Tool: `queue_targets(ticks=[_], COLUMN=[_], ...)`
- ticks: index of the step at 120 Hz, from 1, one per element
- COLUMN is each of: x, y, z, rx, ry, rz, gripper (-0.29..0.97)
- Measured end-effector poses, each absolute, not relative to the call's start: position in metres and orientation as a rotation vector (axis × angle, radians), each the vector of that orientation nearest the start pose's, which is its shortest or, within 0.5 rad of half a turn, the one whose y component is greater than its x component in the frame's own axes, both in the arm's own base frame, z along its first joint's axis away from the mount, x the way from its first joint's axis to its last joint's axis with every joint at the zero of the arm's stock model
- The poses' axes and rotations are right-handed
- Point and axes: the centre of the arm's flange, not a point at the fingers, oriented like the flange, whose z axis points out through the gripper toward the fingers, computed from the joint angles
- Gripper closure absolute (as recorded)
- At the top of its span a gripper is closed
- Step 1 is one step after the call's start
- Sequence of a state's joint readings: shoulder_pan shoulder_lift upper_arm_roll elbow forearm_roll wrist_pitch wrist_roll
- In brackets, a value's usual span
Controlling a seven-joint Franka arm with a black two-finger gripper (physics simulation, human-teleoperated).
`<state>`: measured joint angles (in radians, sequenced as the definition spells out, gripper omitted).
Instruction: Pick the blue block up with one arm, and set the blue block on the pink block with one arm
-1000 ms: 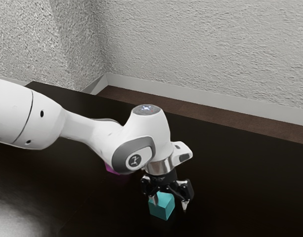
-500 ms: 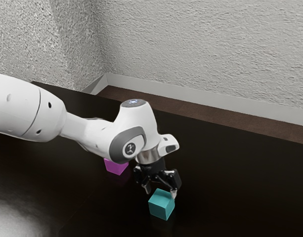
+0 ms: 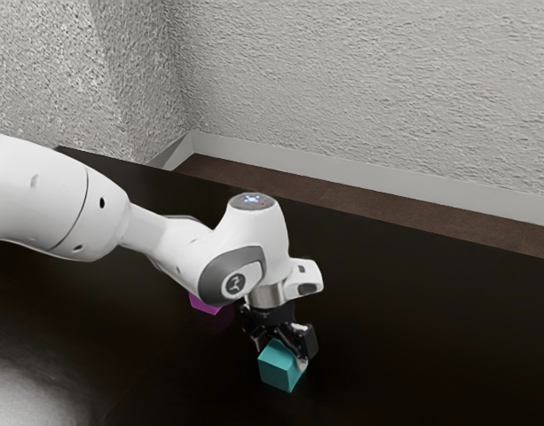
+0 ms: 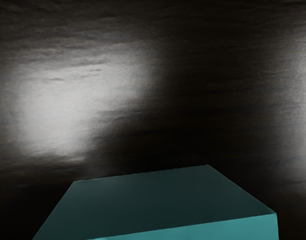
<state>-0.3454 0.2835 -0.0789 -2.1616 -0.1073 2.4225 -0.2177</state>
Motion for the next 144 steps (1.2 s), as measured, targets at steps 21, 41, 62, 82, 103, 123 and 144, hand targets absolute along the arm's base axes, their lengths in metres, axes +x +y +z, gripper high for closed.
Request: queue_targets(ticks=[21,41,62,82,103,123,144], x=[0.513,0.515,0.532,0.550,0.552,0.553,0.572], y=[-0.233,-0.233,-0.189,-0.105,-0.094,-0.064,-0.002], z=[0.261,0.284,0.334,0.366,0.393,0.391,0.376], rx=[-3.213,-3.215,-3.220,-3.212,-3.181,-3.151,-3.143], ry=[0.230,0.253,0.131,-0.100,-0.069,-0.101,-0.221], rz=[0.076,0.007,-0.094,-0.110,-0.127,-0.075,-0.022], gripper=[0.19,0.37,0.39,0.39,0.39,0.39,0.38])
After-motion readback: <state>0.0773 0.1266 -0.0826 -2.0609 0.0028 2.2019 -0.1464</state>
